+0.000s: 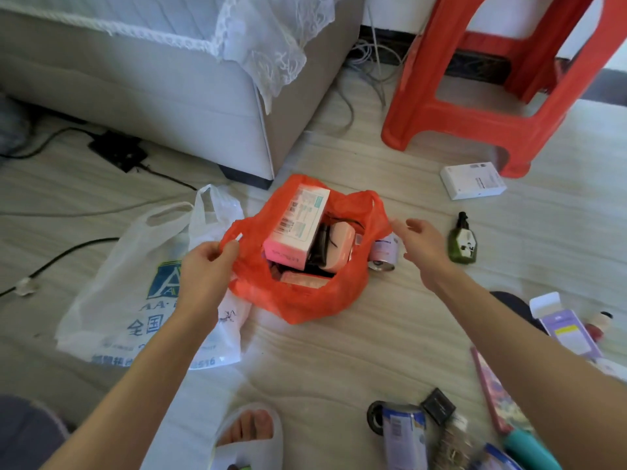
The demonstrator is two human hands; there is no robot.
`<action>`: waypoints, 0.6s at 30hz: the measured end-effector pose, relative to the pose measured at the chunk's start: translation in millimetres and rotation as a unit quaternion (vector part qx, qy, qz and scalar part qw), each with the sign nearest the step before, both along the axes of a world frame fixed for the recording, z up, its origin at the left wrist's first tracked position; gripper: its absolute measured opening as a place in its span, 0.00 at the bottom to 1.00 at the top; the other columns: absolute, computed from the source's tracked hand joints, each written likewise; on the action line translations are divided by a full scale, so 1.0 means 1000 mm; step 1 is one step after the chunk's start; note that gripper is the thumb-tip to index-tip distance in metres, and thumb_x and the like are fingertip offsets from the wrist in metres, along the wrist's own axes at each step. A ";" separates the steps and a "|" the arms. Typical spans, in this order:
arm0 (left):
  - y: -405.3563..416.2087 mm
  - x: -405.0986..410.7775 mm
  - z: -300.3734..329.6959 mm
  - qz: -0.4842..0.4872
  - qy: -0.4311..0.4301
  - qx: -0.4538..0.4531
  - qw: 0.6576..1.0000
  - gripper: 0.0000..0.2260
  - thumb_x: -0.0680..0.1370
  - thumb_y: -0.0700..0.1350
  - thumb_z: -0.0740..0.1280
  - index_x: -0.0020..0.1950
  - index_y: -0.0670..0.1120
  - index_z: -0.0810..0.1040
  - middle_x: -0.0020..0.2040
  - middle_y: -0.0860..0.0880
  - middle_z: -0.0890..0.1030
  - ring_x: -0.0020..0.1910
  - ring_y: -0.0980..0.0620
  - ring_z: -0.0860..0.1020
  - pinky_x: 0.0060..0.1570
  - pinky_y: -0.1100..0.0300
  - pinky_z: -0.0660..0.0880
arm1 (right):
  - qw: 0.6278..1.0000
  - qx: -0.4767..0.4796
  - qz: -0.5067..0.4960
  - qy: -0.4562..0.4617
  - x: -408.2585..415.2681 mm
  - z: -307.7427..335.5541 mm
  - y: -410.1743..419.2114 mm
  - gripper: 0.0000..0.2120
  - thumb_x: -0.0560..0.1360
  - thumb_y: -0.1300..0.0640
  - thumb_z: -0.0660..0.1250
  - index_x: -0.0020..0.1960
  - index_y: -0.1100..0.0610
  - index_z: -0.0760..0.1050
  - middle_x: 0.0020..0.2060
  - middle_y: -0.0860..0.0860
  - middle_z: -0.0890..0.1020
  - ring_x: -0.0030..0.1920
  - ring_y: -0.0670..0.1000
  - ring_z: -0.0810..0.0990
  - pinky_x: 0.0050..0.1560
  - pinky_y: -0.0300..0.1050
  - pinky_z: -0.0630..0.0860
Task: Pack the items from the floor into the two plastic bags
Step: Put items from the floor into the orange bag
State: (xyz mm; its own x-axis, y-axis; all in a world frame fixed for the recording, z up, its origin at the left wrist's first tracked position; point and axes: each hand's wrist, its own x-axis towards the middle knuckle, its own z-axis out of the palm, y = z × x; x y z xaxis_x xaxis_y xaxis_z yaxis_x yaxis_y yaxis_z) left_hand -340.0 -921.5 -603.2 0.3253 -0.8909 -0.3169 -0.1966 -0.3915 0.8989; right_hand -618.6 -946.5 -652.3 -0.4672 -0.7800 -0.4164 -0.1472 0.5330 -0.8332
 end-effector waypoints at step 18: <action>-0.053 0.000 0.085 -0.033 0.024 -0.125 0.991 0.08 0.78 0.38 0.62 0.39 0.46 0.72 0.20 0.53 0.70 0.19 0.54 0.69 0.21 0.67 0.69 | 0.968 -0.135 0.094 -0.191 0.025 0.119 -0.044 0.14 0.79 0.61 0.58 0.35 0.57 0.68 0.14 0.42 0.62 0.16 0.40 0.57 0.23 0.33 0.54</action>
State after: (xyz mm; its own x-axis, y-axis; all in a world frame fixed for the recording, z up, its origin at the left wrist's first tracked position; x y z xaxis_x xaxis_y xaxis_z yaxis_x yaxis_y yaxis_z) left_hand -339.9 -974.9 -518.3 0.2543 -0.9622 -0.0975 -0.1692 -0.1435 0.9751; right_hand -594.1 -990.5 -533.7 -0.1587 -0.9406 -0.3002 0.1251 0.2825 -0.9511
